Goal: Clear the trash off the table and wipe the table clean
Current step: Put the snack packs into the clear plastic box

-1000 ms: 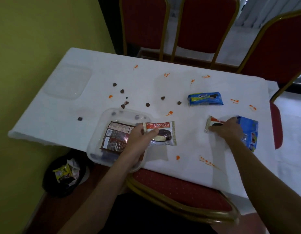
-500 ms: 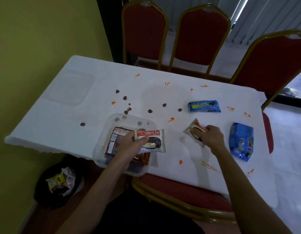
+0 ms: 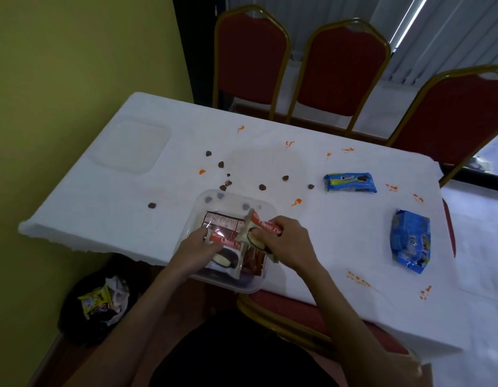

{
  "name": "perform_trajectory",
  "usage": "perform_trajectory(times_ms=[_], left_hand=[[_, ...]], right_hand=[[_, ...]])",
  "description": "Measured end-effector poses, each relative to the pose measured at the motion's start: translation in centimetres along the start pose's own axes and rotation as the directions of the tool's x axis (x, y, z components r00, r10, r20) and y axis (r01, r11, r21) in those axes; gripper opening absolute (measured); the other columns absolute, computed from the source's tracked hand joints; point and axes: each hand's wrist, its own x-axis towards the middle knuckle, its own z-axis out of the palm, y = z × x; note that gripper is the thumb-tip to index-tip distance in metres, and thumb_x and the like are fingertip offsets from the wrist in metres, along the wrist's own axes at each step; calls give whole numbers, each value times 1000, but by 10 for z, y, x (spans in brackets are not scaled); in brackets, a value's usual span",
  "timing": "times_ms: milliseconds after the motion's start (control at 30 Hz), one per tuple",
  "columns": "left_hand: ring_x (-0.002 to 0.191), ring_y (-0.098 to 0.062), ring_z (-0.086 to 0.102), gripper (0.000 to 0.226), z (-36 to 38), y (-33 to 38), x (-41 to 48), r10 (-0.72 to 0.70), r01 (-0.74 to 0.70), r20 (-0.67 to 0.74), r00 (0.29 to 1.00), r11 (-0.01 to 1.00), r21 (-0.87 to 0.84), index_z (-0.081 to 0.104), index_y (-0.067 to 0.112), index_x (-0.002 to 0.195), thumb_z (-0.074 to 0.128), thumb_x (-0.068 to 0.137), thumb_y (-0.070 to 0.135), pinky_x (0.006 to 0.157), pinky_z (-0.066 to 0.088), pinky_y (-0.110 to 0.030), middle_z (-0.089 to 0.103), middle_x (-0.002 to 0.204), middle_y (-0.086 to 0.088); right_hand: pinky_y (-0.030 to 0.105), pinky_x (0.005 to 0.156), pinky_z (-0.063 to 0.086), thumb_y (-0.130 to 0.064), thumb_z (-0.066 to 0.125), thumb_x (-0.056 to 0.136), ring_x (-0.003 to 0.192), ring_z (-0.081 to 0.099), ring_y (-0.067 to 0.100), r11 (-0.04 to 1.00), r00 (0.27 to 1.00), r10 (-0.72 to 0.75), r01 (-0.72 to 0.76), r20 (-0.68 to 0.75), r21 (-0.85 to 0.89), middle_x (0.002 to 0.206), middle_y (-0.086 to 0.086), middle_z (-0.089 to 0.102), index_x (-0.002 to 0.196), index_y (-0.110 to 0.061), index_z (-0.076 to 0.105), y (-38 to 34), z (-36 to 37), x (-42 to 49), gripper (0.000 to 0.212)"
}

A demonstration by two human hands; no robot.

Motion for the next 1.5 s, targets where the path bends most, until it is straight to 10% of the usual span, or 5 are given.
perform_trajectory(times_ms=[267,467,933,1133,1500], left_hand=[[91,-23,60,7,-5,-4,13,-30,-33,132,991,891,453,57,20,95,60,91,25,76,46,-29,67,109,-8],[106,-29,63,30,-5,-12,20,5,-48,77,997,830,555,54,14,119,61,90,20,82,49,-32,66,119,-13],[123,-23,41,32,11,-30,12,504,-362,85,859,482,798,60,18,119,61,88,21,95,44,-33,46,134,-3],[112,-23,51,35,19,-52,12,533,-415,121,837,475,776,65,17,111,73,77,20,86,49,-32,52,122,-3],[118,-19,49,55,-1,-48,23,340,-357,183,923,574,737,49,31,135,68,84,39,88,51,-35,45,125,1]], right_hand=[[30,74,57,-45,70,84,83,67,12,970,989,-117,132,86,-205,100,-5,73,106,-23,66,2,47,2,31],[38,87,54,-44,66,87,93,68,16,920,982,-187,185,27,-345,109,-6,74,112,-28,67,18,62,2,30],[65,114,-8,-49,35,102,139,33,24,724,982,-122,189,147,-663,129,-8,61,111,-35,71,25,82,-7,39],[58,112,16,-31,78,78,109,60,23,676,948,-312,174,-64,-716,95,-9,74,90,-30,76,23,90,-9,13],[36,96,30,-31,63,90,110,54,18,703,945,-323,271,44,-657,114,-7,68,113,-31,68,17,110,-15,23]])
